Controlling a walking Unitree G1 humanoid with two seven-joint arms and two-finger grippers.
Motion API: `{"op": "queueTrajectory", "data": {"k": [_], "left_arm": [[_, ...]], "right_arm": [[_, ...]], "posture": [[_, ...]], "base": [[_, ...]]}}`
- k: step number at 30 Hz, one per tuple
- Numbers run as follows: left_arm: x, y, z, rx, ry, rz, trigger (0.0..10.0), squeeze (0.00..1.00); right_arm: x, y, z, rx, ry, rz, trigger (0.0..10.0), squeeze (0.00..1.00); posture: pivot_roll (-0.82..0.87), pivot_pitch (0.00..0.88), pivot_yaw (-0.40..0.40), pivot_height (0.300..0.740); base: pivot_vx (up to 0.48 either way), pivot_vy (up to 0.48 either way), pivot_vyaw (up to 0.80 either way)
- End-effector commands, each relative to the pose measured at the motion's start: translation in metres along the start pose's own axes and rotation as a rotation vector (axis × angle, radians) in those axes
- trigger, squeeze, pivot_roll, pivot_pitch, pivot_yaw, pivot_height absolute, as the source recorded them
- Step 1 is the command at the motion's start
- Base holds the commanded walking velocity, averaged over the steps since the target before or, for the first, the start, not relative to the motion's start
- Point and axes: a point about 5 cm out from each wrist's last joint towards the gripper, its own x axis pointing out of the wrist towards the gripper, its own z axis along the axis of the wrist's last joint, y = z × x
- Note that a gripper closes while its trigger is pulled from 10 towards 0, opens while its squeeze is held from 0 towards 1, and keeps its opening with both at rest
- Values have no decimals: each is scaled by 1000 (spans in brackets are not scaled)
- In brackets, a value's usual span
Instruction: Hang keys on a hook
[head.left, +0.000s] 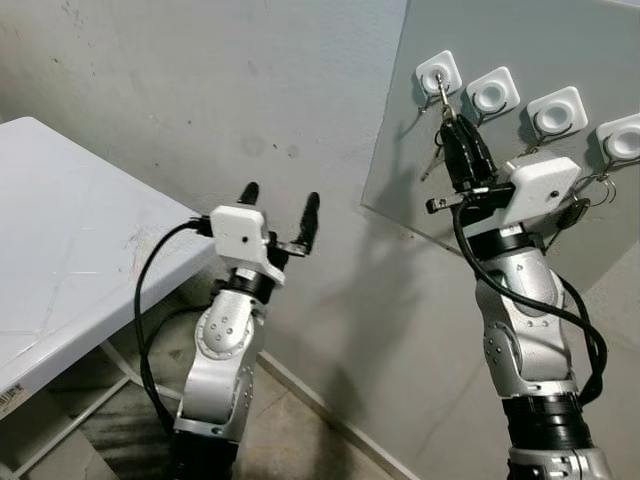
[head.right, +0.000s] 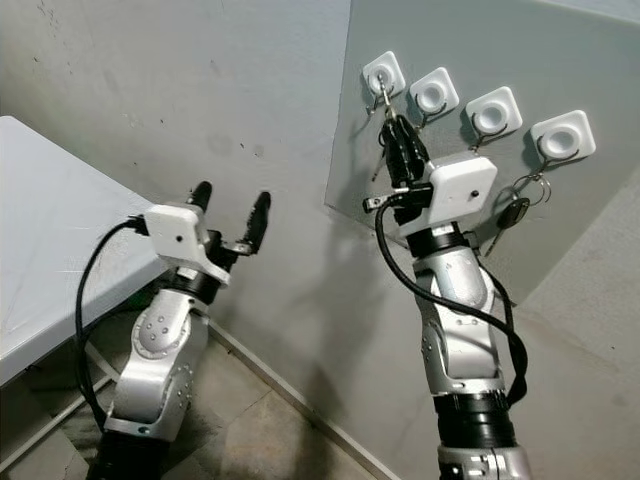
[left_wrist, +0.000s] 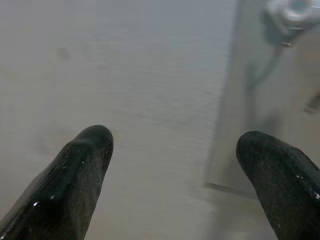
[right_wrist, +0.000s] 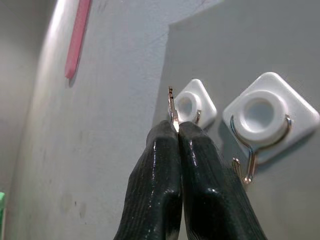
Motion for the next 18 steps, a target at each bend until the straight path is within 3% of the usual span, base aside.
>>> {"op": "queueTrajectory", "data": {"k": [1, 7, 18], "left_arm": [[1, -14, 3, -13, -3, -62, 10000, 0], [-1, -27, 4, 0, -2, -134, 10000, 0], [-2, -25, 4, 7, 9, -144, 10000, 0]], "right_arm": [[5, -3, 4, -5, -24, -1, 10000, 0], [8, -6, 5, -7, -31, -9, 10000, 0], [9, -25, 4, 16, -29, -87, 10000, 0]], "posture": [[-21, 0, -88, 740], [-21, 2, -88, 740], [-27, 12, -76, 740]], "base": [[0, 0, 0], [0, 0, 0], [0, 0, 0]]}}
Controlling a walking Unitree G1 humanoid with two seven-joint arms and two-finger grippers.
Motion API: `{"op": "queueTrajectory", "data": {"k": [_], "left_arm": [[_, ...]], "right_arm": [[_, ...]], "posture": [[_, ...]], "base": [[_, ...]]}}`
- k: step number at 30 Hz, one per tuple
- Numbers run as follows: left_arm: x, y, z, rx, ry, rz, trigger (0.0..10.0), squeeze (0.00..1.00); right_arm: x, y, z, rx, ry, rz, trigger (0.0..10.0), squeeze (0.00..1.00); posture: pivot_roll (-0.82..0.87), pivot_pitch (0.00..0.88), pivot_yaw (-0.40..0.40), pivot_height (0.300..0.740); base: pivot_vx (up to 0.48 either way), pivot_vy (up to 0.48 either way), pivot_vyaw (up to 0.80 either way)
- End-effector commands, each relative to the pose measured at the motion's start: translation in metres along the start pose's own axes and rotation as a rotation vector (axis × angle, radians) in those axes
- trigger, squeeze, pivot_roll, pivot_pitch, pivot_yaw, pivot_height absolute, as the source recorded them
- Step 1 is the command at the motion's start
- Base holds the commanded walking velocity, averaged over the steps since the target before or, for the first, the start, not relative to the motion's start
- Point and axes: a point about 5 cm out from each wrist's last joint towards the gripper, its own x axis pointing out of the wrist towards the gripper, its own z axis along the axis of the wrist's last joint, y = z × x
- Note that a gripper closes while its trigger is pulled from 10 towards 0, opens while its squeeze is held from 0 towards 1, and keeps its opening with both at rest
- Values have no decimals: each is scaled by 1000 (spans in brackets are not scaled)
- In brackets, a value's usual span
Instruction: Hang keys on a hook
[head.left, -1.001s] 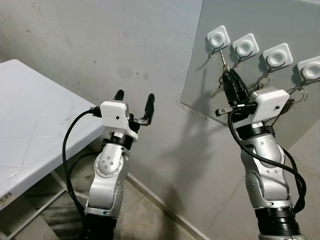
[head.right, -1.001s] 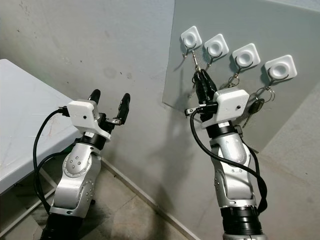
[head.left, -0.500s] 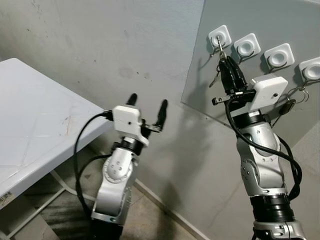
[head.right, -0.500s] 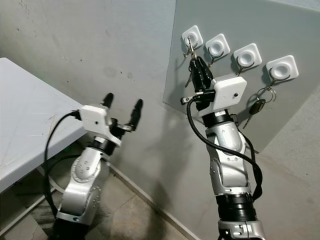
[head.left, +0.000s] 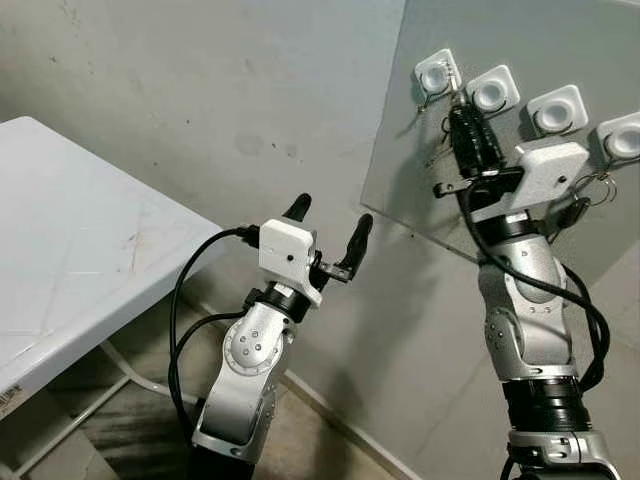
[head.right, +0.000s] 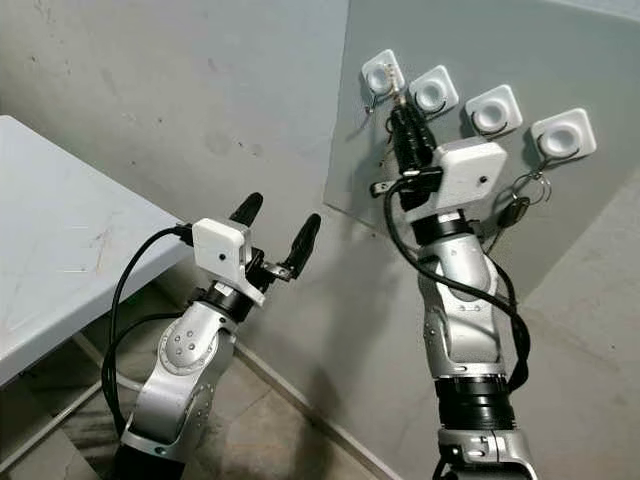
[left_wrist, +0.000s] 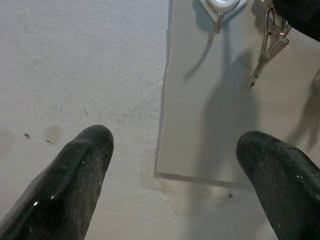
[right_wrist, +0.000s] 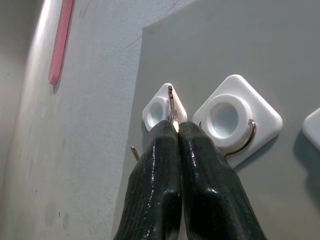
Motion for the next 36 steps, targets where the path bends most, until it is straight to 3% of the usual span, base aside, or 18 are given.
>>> {"op": "queueTrajectory", "data": {"k": [1, 15, 26, 28, 30, 31, 36], "left_arm": [[1, -3, 5, 1, -13, -12, 10000, 0], [-1, -4, 5, 2, -7, -4, 10000, 0], [-1, -4, 6, 1, -5, -3, 10000, 0], [-2, -4, 7, 2, -5, -5, 10000, 0], [-2, -4, 6, 2, -4, -5, 10000, 0], [-2, -4, 7, 2, -4, -5, 10000, 0], [-3, -5, 7, 2, -2, -5, 10000, 0]], "right_arm": [[3, -12, 4, -1, -17, -44, 10000, 0], [-2, -32, -6, 40, 38, -132, 10000, 0], [-17, -57, -17, 173, 101, -173, 10000, 0], [-19, -59, -21, 266, 120, -138, 10000, 0], [-20, -63, -21, 273, 119, -151, 10000, 0], [-19, -65, -22, 330, 124, -130, 10000, 0], [-18, -72, -20, 324, 119, -119, 10000, 0]], "posture": [[-27, 12, -76, 740], [-21, 22, -83, 740], [-24, 31, -75, 740], [-23, 34, -73, 740], [-23, 34, -73, 740], [-20, 40, -72, 740], [-18, 42, -72, 740]], "base": [[0, 0, 0], [0, 0, 0], [0, 0, 0], [0, 0, 0], [0, 0, 0], [0, 0, 0], [0, 0, 0]]}}
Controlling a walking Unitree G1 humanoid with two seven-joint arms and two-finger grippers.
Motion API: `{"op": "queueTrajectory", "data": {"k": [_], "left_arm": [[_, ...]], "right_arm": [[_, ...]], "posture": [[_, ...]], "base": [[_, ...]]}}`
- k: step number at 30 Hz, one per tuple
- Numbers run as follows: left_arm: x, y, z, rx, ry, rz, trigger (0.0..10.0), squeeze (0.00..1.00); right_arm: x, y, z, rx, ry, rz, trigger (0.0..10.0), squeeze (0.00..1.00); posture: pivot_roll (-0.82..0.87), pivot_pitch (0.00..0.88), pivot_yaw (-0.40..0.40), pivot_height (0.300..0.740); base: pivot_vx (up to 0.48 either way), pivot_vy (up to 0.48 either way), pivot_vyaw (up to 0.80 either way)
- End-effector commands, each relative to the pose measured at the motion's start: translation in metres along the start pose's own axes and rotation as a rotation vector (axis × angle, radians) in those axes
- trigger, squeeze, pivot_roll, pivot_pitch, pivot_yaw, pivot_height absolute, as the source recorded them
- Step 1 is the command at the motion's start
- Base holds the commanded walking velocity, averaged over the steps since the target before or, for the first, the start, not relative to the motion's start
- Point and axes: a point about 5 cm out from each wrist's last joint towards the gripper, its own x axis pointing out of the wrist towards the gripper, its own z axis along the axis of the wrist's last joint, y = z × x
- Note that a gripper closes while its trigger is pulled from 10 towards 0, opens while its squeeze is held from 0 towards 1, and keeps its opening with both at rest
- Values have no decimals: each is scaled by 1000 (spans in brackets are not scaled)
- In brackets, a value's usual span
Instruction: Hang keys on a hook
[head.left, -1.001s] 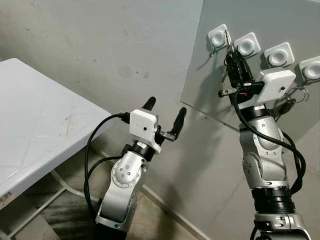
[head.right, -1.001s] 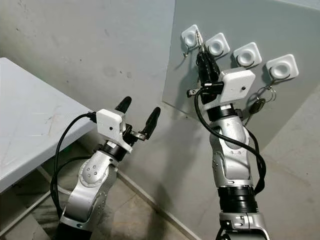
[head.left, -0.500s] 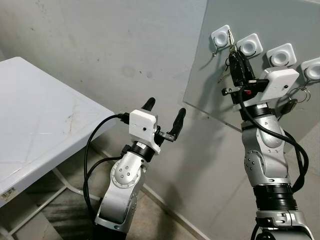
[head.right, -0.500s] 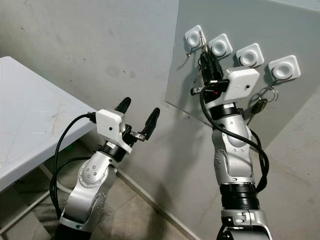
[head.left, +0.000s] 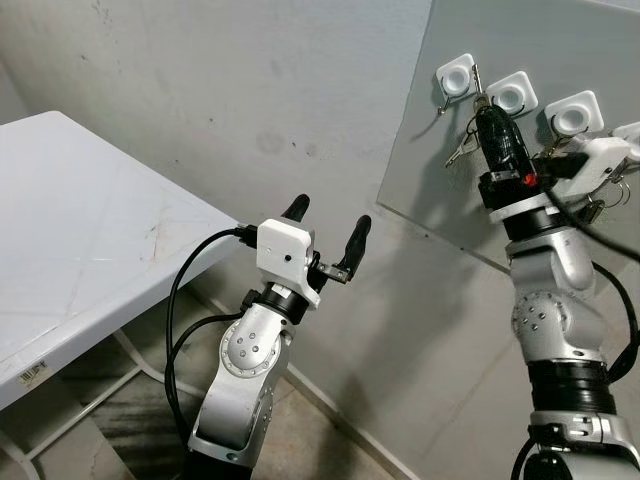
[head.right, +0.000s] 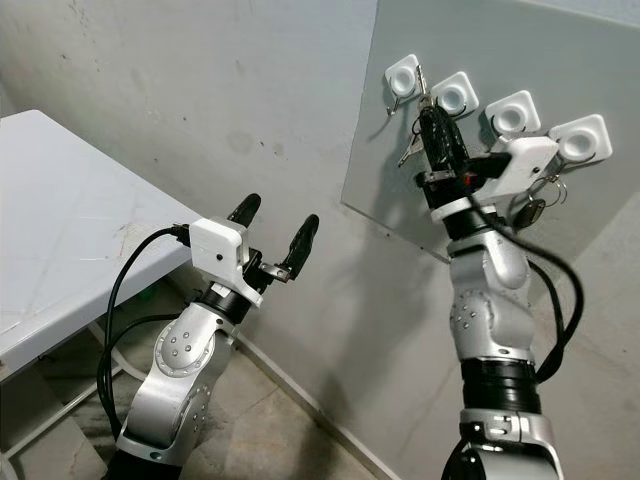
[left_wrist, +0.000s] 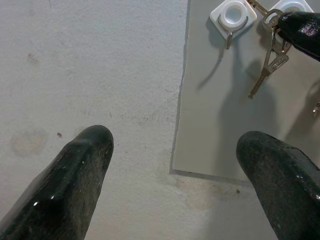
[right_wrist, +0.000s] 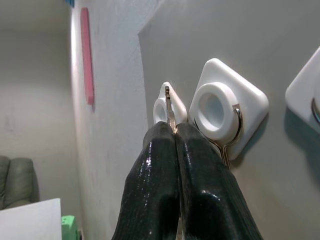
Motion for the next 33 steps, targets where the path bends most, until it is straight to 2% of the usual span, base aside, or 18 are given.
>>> {"op": "queueTrajectory", "data": {"k": [1, 11, 17, 25, 31, 33], "left_arm": [[0, -5, 3, 2, -7, -11, 10000, 0], [-1, -7, 3, 1, -9, -9, 10000, 0], [-1, -8, 3, -2, -10, -13, 10000, 0], [-3, -10, 3, -6, -8, -18, 10000, 0], [-2, -11, 3, -10, -10, -20, 10000, 0], [-2, -12, 3, -11, -12, -21, 10000, 0]], "right_arm": [[-16, -32, 0, 28, 35, -145, 10000, 0], [-21, -27, -3, 40, 69, -45, 10000, 0], [-27, -29, -4, 23, 96, 6, 10000, 0], [-27, -39, 4, 23, 64, -18, 10000, 0], [-21, -36, 10, 85, 15, 0, 10000, 0], [-20, -34, 11, 78, 9, 6, 10000, 0]], "posture": [[-15, 44, -74, 740], [-15, 48, -81, 740], [-15, 47, -82, 740], [-11, 44, -86, 740], [-12, 41, -86, 740], [-12, 41, -86, 740]], "base": [[0, 0, 0], [0, 0, 0], [0, 0, 0], [0, 0, 0], [0, 0, 0], [0, 0, 0]]}}
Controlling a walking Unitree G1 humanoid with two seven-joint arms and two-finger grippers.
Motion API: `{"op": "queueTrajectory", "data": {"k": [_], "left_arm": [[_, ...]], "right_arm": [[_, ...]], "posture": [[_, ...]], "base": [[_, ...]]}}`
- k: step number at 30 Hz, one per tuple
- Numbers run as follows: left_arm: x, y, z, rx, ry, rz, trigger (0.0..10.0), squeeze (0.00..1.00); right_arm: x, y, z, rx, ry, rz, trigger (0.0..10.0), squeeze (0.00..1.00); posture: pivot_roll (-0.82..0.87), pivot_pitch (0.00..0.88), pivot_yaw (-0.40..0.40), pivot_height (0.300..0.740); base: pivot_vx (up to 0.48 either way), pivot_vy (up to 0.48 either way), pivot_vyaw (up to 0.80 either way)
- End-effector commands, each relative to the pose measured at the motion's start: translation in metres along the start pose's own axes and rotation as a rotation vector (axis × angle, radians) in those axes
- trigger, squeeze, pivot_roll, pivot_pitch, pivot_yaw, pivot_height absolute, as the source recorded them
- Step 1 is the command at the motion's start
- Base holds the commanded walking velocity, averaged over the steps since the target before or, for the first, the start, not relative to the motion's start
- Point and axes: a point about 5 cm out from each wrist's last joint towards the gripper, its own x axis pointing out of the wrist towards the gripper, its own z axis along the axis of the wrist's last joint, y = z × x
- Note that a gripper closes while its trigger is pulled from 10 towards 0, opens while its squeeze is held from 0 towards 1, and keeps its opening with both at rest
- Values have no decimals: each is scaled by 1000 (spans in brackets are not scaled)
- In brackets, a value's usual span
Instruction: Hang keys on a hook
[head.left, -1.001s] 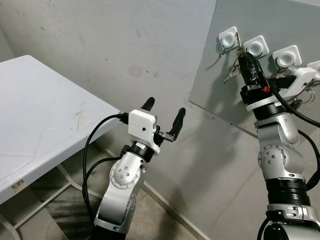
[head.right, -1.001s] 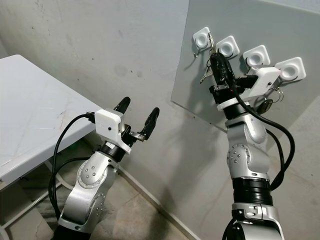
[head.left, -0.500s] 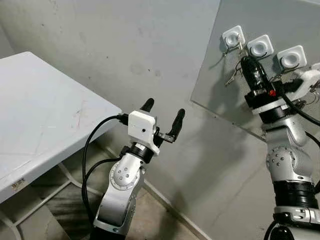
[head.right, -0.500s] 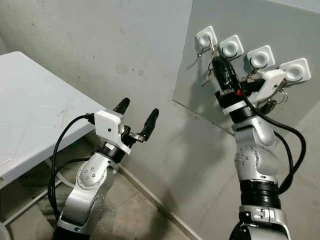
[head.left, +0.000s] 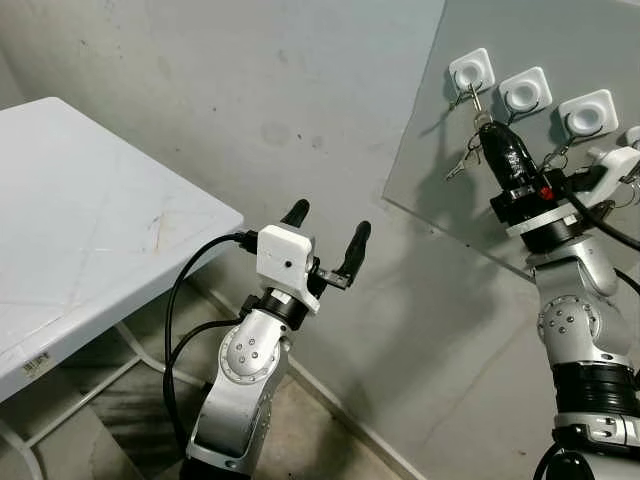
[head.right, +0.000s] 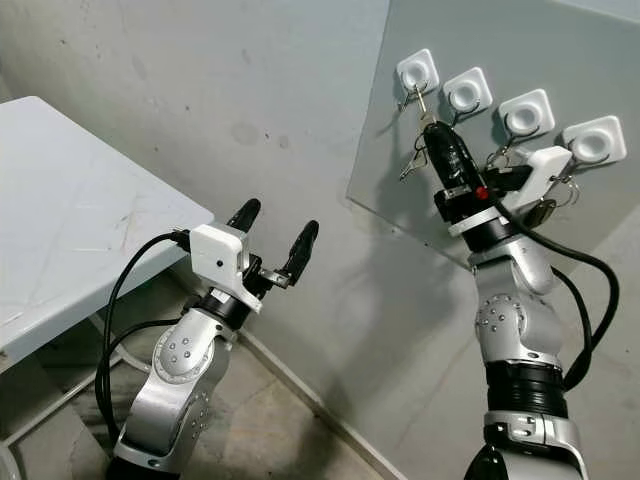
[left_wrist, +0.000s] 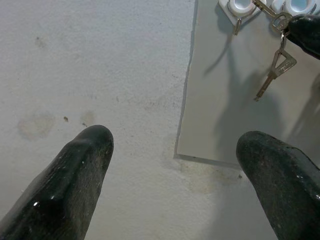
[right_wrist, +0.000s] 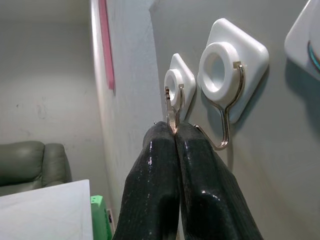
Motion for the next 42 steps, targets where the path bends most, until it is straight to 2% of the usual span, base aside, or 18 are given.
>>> {"op": "queueTrajectory", "data": {"k": [1, 11, 22, 42], "left_arm": [[3, -10, 5, -17, -22, -20, 10000, 0], [3, -11, 5, -17, -25, -22, 10000, 0], [2, -10, 5, -18, -25, -20, 10000, 0], [3, -11, 5, -19, -26, -26, 10000, 0]], "right_arm": [[-7, -14, 8, 11, -24, -73, 10000, 0], [0, -6, 12, 33, -51, -18, 10000, 0], [1, 14, 6, 42, 18, 122, 10000, 0], [8, 11, 25, 77, -104, 60, 10000, 0]], "posture": [[-11, 34, -87, 740], [-8, 35, -89, 740], [-14, 42, -87, 740], [-16, 44, -85, 740]], "base": [[0, 0, 0], [0, 0, 0], [0, 0, 0], [0, 0, 0]]}}
